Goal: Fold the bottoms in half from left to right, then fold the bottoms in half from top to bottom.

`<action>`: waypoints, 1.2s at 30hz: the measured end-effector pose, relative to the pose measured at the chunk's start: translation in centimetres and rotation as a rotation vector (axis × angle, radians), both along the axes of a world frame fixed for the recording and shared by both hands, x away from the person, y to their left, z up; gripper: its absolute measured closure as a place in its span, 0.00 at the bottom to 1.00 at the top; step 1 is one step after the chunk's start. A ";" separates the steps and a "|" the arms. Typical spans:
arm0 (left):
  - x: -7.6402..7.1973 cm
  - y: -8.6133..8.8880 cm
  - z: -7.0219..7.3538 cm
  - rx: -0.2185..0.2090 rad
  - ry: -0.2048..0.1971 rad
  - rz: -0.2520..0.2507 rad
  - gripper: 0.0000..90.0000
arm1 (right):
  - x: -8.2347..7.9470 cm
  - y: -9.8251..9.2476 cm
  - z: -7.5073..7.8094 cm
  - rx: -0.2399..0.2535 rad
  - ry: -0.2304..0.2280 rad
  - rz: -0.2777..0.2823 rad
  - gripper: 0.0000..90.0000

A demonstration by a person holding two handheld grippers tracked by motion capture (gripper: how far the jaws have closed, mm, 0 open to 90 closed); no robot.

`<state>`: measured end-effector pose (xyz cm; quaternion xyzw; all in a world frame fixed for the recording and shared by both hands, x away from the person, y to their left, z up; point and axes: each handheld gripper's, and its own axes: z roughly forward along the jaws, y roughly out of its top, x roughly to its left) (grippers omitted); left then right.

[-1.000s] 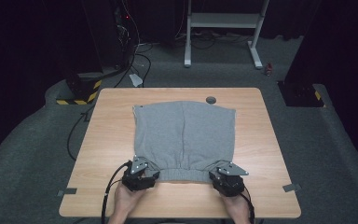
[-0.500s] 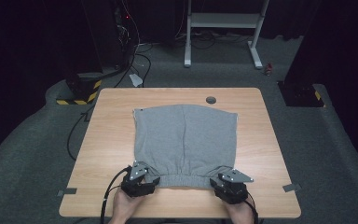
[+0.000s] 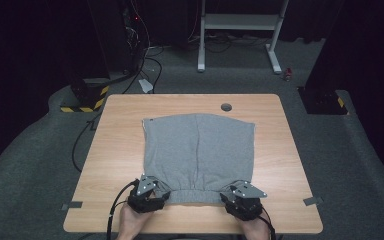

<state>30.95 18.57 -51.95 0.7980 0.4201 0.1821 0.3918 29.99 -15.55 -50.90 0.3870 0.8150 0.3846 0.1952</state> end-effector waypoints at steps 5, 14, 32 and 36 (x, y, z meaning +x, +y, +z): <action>1.4 0.5 0.7 -0.033 -0.005 0.019 0.40 | 1.1 3.0 0.9 0.041 -0.008 0.081 0.57; 5.5 1.1 0.8 0.011 0.059 0.075 0.42 | 2.9 9.8 0.6 0.074 -0.009 0.200 0.58; 10.9 5.1 1.2 0.021 0.126 0.238 0.42 | 3.3 16.9 -0.6 0.022 0.062 0.339 0.51; 12.9 6.4 1.2 0.047 0.203 0.276 0.35 | 3.4 17.2 -0.5 0.058 0.077 0.341 0.49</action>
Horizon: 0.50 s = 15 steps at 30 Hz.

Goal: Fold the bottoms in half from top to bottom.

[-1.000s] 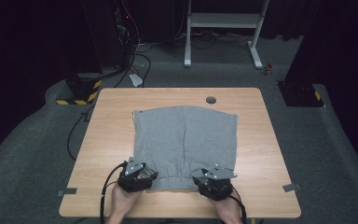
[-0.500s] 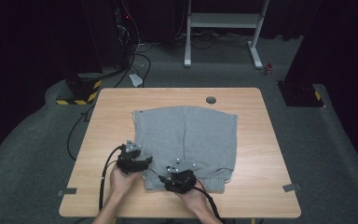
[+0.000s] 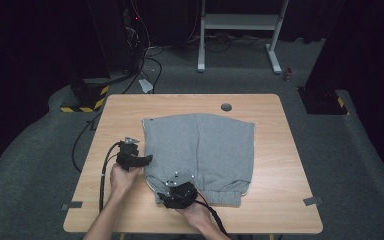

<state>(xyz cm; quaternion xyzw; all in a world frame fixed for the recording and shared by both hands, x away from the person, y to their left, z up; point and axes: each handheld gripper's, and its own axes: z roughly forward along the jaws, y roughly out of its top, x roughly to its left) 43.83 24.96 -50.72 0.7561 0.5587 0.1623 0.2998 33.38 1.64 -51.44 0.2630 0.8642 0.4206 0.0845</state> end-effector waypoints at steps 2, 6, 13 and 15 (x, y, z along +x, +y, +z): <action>0.1 0.2 0.1 -0.006 -0.007 0.012 0.37 | 0.0 0.1 0.0 0.007 0.000 0.007 0.49; 1.4 0.4 0.3 -0.016 -0.034 0.026 0.38 | -0.5 1.1 0.4 -0.029 -0.013 0.046 0.47; 3.6 0.8 -0.3 -0.084 -0.038 0.091 0.40 | -1.2 1.9 -0.6 -0.075 -0.025 0.067 0.45; 3.9 0.8 -0.8 -0.066 -0.046 0.103 0.40 | -1.6 1.9 -0.6 -0.096 -0.040 0.063 0.46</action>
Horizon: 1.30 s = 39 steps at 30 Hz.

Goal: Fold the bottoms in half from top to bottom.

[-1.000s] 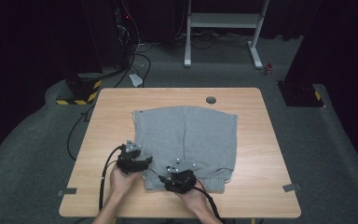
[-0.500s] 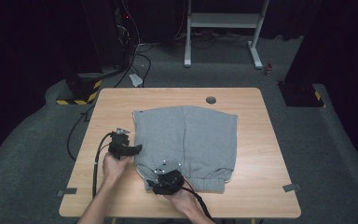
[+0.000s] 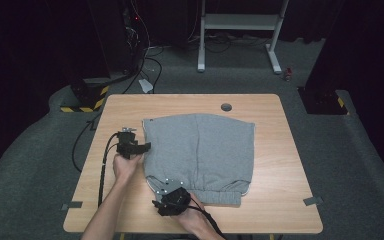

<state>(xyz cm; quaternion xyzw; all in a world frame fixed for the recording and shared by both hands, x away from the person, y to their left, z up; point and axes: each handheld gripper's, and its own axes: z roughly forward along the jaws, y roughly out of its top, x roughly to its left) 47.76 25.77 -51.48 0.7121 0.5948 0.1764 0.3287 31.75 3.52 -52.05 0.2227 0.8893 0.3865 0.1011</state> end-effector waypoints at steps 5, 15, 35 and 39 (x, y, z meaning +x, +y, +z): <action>0.9 -0.4 0.2 0.020 0.027 -0.017 0.39 | -1.0 -0.2 0.0 -0.031 -0.027 0.003 0.48; 2.0 -1.7 0.4 0.130 0.021 -0.009 0.56 | -1.6 -0.6 0.3 -0.084 -0.043 0.013 0.63; 3.1 -1.5 3.4 -0.109 0.030 -0.084 0.96 | -1.4 -2.0 1.8 -0.054 -0.030 0.012 0.89; 3.2 -1.8 5.4 -0.127 -0.016 -0.112 0.96 | -1.6 -2.9 2.8 -0.018 -0.036 0.000 0.89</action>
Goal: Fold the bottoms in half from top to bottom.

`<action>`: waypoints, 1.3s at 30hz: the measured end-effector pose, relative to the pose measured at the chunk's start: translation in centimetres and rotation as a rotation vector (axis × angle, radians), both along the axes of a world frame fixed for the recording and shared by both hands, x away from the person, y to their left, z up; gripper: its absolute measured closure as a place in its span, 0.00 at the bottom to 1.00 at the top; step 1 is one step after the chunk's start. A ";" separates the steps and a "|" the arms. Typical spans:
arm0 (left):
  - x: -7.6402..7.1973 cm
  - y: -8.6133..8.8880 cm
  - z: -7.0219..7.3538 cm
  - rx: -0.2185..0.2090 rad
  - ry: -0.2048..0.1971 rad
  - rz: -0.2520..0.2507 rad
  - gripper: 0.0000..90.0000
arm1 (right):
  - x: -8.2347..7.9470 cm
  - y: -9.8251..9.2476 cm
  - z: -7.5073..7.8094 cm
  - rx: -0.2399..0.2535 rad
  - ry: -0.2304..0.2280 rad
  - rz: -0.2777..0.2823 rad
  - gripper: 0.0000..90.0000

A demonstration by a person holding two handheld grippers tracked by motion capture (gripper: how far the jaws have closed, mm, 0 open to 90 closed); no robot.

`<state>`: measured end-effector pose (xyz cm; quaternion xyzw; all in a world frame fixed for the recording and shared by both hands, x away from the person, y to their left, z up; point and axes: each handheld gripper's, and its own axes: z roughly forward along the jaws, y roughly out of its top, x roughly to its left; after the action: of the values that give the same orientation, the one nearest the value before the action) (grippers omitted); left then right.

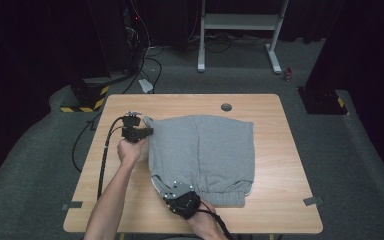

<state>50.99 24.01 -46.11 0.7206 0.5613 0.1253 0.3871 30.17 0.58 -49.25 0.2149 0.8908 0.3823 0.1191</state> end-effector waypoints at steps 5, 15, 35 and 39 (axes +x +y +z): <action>0.0 -1.0 1.6 -0.032 -0.051 -0.034 0.96 | -0.2 -1.3 1.2 0.037 -0.007 -0.008 0.89; -0.2 -1.1 4.1 -0.072 -0.122 -0.037 0.96 | -0.3 -2.2 3.1 0.058 -0.036 0.000 0.90; -1.1 2.7 10.1 -0.066 -0.182 -0.002 0.96 | 0.6 -0.5 7.5 0.207 -0.035 0.064 0.90; -0.6 1.5 9.7 -0.078 -0.179 -0.017 0.96 | 0.8 -1.4 6.9 0.218 -0.030 0.033 0.90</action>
<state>50.39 25.53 -36.40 0.6957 0.5226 0.1639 0.4648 30.98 -0.84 -42.31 0.2061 0.8455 0.4820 0.1018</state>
